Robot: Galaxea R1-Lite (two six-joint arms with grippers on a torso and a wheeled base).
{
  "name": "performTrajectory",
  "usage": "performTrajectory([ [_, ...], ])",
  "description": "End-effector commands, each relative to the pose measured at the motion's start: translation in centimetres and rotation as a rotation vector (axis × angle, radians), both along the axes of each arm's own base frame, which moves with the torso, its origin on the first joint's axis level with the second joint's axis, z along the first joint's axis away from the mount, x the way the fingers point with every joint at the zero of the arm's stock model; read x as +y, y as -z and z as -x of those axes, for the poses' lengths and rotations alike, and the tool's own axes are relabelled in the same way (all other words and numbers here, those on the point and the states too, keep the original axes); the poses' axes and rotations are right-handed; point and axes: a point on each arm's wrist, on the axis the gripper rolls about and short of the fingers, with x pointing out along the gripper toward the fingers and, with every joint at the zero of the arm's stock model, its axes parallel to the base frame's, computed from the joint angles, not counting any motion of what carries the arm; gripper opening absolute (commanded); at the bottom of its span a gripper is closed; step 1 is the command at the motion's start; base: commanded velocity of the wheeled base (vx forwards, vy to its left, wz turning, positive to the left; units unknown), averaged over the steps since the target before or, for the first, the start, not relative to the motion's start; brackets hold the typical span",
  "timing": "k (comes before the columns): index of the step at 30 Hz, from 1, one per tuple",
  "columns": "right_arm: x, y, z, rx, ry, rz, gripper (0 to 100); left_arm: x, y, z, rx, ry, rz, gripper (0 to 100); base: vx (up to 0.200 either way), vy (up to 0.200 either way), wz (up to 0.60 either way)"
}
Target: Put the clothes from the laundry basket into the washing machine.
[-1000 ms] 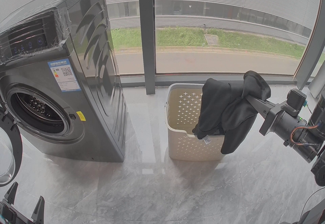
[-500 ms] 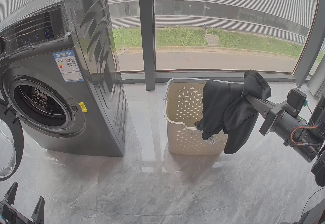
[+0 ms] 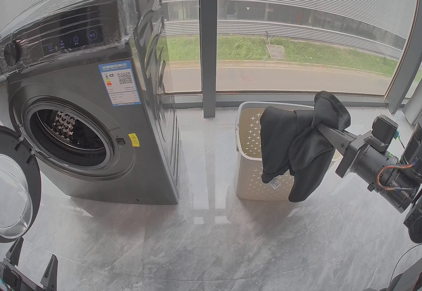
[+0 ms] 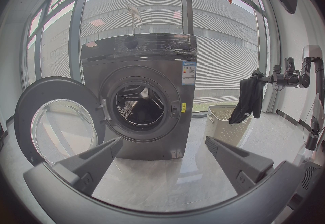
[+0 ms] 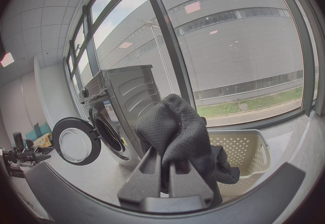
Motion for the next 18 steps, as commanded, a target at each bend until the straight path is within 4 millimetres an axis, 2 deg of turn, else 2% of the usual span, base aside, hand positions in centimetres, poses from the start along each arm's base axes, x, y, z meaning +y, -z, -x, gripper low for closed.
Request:
performTrajectory([
  [1, 0.08, -0.01, 0.11, -0.001, -0.006, 0.000, 0, 0.00, 0.44, 0.02, -0.001, 0.000, 0.000, 100, 0.000, 0.200, 0.00],
  [18, 0.13, 0.02, 0.11, 0.001, -0.008, 0.000, 0, 0.00, 0.44, 0.02, -0.001, 0.000, 0.005, 100, 0.000, 0.200, 0.00],
])
